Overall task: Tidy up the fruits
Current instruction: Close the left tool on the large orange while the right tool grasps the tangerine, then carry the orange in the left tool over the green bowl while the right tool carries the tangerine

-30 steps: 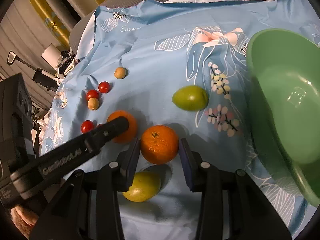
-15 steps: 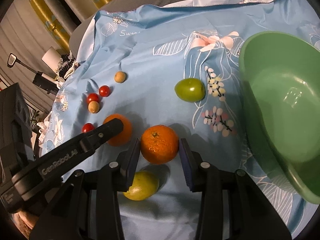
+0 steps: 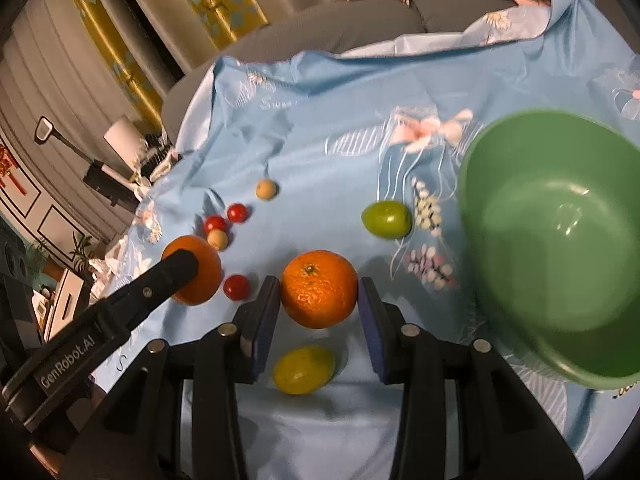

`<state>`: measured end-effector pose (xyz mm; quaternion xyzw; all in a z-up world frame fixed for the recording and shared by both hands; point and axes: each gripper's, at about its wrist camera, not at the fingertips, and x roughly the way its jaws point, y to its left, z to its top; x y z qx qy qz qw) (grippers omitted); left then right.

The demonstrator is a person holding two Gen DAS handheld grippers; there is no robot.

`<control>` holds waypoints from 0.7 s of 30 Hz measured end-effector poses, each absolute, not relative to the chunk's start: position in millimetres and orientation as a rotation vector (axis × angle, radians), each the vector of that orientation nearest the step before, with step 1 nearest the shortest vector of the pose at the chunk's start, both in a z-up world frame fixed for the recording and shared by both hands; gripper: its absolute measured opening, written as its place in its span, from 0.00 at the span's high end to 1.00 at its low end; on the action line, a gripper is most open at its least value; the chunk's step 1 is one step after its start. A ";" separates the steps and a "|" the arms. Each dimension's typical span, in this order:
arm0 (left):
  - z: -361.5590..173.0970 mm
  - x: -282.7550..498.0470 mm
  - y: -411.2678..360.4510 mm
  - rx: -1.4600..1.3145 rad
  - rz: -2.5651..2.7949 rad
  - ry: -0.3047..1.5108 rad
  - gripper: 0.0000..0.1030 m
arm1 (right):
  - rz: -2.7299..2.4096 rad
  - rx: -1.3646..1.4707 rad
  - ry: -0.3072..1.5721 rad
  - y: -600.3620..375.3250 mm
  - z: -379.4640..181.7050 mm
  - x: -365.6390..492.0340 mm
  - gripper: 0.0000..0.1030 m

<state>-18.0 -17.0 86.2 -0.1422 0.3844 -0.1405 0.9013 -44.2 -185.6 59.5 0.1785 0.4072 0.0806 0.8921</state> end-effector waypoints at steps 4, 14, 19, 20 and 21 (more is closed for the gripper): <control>94.0 -26.8 -23.6 -0.259 -0.294 0.756 0.60 | 0.162 0.383 0.795 -191.0 72.2 -52.0 0.60; 111.1 -43.0 -50.7 -0.198 -0.367 0.700 0.60 | 0.080 0.398 0.674 -219.3 99.1 -74.3 0.60; 120.3 -45.7 -73.3 -0.170 -0.418 0.677 0.60 | 0.012 0.426 0.634 -244.6 105.0 -82.1 0.60; 120.3 -44.7 -78.2 -0.160 -0.421 0.679 0.60 | -0.001 0.432 0.628 -249.6 105.6 -84.3 0.60; 119.6 -43.6 -83.1 -0.155 -0.426 0.683 0.60 | -0.015 0.441 0.622 -255.3 105.8 -86.3 0.60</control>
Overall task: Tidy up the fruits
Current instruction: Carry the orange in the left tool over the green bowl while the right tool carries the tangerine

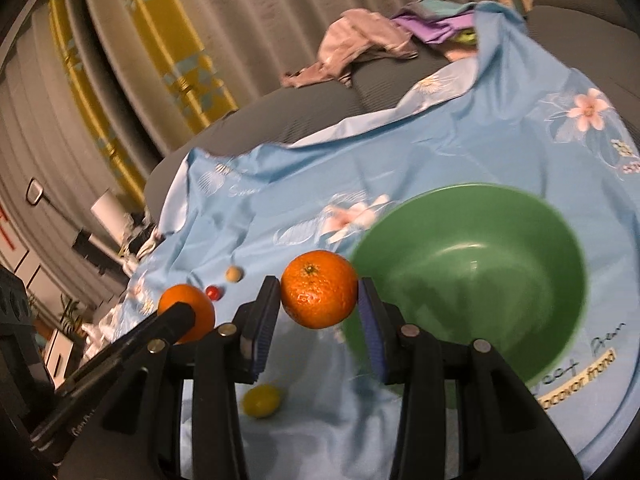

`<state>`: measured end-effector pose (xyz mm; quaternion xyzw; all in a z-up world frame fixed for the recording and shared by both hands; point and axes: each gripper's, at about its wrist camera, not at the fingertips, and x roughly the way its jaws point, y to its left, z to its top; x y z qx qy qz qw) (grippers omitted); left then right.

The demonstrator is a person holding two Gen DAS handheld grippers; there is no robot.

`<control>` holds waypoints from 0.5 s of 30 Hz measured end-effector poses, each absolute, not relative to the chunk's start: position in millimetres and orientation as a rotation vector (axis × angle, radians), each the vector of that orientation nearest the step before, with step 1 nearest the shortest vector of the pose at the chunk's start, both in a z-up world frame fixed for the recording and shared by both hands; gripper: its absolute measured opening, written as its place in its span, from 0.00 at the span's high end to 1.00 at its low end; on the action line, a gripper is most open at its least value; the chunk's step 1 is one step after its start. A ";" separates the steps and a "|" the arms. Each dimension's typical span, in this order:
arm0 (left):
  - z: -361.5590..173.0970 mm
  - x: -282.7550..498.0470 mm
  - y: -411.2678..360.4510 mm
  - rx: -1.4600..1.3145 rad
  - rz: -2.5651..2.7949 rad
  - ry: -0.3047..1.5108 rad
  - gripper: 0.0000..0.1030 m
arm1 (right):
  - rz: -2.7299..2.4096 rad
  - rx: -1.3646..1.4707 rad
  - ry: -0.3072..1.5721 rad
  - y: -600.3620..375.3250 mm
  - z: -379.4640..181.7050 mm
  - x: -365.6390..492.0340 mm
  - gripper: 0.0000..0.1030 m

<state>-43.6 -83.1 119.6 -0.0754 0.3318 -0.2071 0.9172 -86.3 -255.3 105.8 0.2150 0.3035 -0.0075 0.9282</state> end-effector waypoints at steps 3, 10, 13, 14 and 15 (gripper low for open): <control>118.7 -42.0 -96.4 -0.160 -0.472 0.689 0.60 | -0.058 0.467 0.609 -270.4 105.6 -92.1 0.60; 120.9 -43.1 -133.0 -0.132 -0.544 0.683 0.60 | -0.124 0.527 0.592 -299.5 101.7 -105.1 0.60; 120.5 -44.1 -148.1 -0.120 -0.586 0.682 0.60 | -0.169 0.538 0.594 -309.9 99.2 -109.3 0.61; 119.8 -43.7 -150.6 -0.117 -0.592 0.684 0.60 | -0.178 0.545 0.595 -313.3 97.9 -109.9 0.61; 118.8 -43.8 -154.8 -0.112 -0.598 0.686 0.60 | -0.185 0.554 0.597 -317.3 96.5 -110.3 0.61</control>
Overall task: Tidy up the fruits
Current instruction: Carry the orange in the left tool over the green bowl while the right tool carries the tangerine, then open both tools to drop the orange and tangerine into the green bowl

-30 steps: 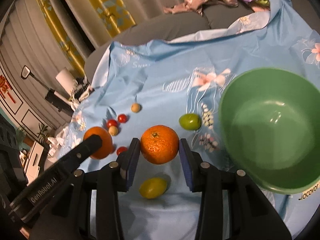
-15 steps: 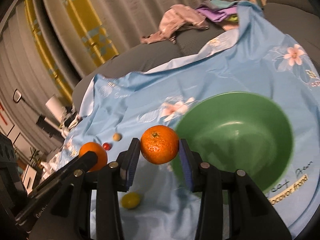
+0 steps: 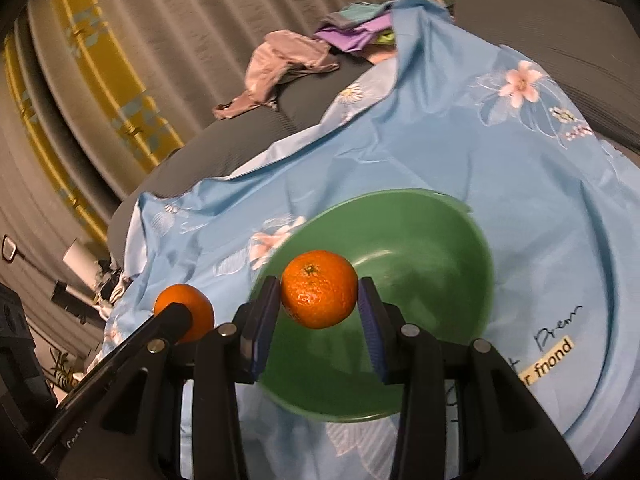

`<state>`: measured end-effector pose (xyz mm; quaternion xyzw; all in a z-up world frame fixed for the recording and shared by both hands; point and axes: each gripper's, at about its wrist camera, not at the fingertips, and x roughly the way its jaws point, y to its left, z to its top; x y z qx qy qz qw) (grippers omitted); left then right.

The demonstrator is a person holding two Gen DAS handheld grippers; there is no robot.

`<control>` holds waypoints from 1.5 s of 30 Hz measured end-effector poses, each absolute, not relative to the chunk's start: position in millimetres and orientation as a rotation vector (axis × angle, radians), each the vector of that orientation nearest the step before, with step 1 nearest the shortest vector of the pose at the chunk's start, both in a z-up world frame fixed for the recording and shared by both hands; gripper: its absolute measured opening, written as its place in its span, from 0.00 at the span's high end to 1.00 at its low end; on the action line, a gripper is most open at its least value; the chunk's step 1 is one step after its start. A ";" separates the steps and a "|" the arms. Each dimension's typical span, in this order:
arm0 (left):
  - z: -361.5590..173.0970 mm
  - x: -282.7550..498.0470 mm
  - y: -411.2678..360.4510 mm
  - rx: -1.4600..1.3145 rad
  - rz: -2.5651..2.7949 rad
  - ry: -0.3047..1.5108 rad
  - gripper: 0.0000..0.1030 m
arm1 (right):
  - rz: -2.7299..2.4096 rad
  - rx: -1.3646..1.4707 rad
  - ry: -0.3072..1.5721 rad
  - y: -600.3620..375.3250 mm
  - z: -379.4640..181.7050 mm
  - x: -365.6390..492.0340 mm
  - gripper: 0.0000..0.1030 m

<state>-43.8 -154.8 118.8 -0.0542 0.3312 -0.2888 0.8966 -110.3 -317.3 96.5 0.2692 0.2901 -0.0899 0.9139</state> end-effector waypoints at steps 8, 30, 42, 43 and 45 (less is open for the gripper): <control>108.4 -36.8 -181.0 -0.078 -0.641 0.719 0.60 | -0.260 0.588 0.617 -337.5 85.9 -115.3 0.61; 89.7 -31.9 -202.9 -0.038 -0.677 0.782 0.60 | -0.289 0.589 0.666 -344.7 78.1 -111.3 0.60; 105.6 -38.3 -189.3 -0.030 -0.676 0.713 0.52 | -0.275 0.593 0.627 -341.6 85.0 -114.9 0.43; 107.8 -38.4 -184.9 -0.035 -0.671 0.716 0.52 | -0.268 0.589 0.624 -339.9 86.3 -114.6 0.42; 110.7 -37.0 -177.3 -0.044 -0.663 0.726 0.52 | -0.255 0.585 0.621 -337.6 88.4 -113.1 0.39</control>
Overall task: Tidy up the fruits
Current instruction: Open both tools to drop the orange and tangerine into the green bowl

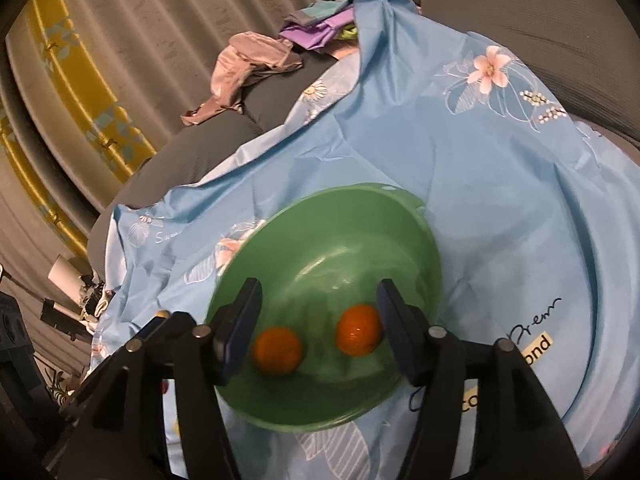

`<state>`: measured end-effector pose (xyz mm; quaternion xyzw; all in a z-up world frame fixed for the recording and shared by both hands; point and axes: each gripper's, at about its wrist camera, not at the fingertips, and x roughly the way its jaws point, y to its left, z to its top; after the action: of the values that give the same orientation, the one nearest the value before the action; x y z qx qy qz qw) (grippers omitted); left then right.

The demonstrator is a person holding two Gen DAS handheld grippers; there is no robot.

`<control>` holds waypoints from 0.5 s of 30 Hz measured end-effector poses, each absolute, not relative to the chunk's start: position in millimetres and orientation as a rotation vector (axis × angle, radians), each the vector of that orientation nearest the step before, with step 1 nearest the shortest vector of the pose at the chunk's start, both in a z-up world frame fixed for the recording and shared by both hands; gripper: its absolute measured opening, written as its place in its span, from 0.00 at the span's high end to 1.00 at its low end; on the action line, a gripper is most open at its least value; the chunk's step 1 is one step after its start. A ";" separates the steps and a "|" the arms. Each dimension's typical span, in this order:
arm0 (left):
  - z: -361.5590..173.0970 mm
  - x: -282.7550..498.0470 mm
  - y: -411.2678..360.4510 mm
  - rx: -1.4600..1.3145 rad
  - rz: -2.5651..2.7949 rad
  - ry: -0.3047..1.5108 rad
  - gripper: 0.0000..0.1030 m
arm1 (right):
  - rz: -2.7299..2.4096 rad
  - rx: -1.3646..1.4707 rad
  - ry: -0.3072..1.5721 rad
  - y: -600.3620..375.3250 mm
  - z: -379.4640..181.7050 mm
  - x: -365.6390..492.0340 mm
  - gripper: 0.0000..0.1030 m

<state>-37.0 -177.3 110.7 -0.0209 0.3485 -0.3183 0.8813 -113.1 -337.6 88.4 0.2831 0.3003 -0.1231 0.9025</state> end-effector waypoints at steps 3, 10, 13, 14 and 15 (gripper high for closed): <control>116.8 -35.9 -159.2 -0.040 -0.620 0.734 0.52 | -0.233 0.562 0.621 -328.7 92.7 -109.6 0.38; 126.2 -35.1 -98.8 -0.077 -0.466 0.733 0.52 | -0.158 0.492 0.629 -300.2 101.0 -100.5 0.36; 126.2 -34.4 -64.6 -0.110 -0.379 0.731 0.52 | -0.117 0.462 0.641 -285.5 102.2 -95.7 0.36; 124.8 -33.5 -54.7 -0.119 -0.354 0.737 0.52 | -0.103 0.452 0.646 -280.1 102.4 -93.8 0.36; 122.4 -32.9 -44.4 -0.128 -0.326 0.743 0.52 | -0.088 0.441 0.651 -274.4 102.9 -91.7 0.36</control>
<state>-32.9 -44.4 122.4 -0.0624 0.3610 -0.1586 0.9168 -91.7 -274.4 102.9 0.2149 0.3171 -0.0431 0.9227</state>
